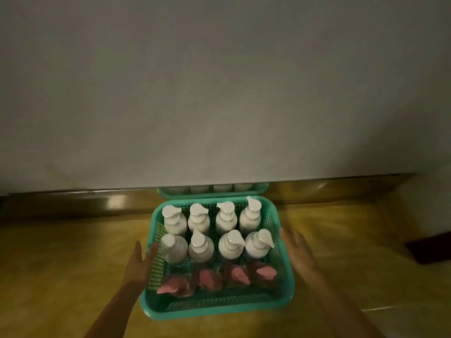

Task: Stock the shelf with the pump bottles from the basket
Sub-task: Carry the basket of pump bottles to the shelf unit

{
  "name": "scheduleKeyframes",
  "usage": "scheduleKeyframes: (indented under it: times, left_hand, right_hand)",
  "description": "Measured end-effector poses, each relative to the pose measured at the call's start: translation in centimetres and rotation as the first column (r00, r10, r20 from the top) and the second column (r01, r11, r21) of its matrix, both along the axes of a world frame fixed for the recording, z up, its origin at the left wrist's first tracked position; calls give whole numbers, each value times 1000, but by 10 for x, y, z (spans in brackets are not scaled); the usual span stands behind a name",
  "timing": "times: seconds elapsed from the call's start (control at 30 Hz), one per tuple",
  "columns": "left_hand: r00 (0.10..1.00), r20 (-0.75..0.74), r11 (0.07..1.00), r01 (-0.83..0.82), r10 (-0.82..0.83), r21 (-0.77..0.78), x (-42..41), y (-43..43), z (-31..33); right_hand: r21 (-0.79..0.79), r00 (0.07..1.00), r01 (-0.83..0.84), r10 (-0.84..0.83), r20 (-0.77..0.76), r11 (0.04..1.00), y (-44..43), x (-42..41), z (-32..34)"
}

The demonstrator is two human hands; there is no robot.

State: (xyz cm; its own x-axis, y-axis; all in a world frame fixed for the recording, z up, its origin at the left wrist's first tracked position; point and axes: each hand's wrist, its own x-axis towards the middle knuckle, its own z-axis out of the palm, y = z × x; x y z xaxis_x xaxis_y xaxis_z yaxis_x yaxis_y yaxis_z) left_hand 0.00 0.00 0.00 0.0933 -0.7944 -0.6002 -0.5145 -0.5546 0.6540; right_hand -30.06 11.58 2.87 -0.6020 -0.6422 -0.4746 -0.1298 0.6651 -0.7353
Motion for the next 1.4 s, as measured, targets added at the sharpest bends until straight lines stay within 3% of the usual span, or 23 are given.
scheduleKeyframes:
  times: [0.17, 0.37, 0.6, 0.87, 1.2, 1.4]
  left_hand:
    - [999, 52, 993, 1, 5, -118, 13, -10, -83]
    - [990, 135, 942, 84, -41, -326, 23, -17, -116]
    - [997, 70, 946, 41, -19, -323, 30, -38, -128]
    - [992, 122, 914, 21, 31, -405, 28, -35, -123]
    - [997, 67, 902, -7, 40, -432, 35, -23, -106]
    - [999, 21, 890, -24, 38, -455, 41, -3, -38]
  right_hand:
    - [73, 996, 89, -86, -35, 993, -1, -15, -76]
    - [31, 991, 71, -67, -119, 997, -2, -19, -120]
    - [-46, 978, 91, -98, -183, 995, -6, -25, -130]
    - [-52, 988, 85, -91, -123, 995, -4, -29, -133]
    - [-126, 990, 129, -136, -48, 984, 12, -21, -115]
    - [-120, 987, 154, -159, -33, 981, 39, -9, -56]
